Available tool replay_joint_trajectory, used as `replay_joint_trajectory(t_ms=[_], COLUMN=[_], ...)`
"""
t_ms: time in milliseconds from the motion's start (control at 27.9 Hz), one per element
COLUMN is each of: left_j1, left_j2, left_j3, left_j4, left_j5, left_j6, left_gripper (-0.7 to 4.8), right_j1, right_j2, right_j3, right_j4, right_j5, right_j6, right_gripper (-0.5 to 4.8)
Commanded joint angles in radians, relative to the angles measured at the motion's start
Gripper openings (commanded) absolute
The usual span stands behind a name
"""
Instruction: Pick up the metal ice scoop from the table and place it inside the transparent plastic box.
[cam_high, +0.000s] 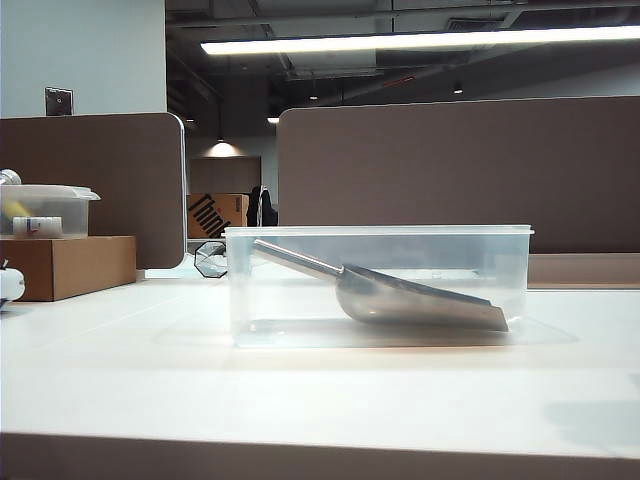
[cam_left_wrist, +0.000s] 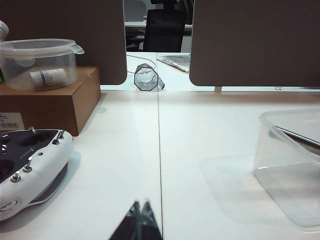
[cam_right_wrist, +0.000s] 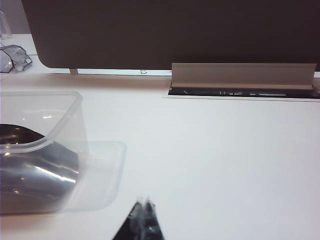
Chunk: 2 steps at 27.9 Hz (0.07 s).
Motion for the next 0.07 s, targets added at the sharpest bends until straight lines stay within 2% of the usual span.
replay_joint_trajectory(t_ms=[36,72], left_j1=[0.002,0.002], left_j2=[0.001,0.001], left_j3=[0.0,0.0], left_j4=[0.013,0.013], left_j5=[0.001,0.001], left_j6=[0.001,0.001], left_gripper=[-0.01,-0.01], right_j1=[0.0,0.0], right_j2=[0.001,0.001], right_j3=[0.002,0.002], right_j4=[0.014,0.014], right_j5=[-0.001,-0.001], right_j6=[-0.002,-0.002], right_gripper=[-0.01,-0.01])
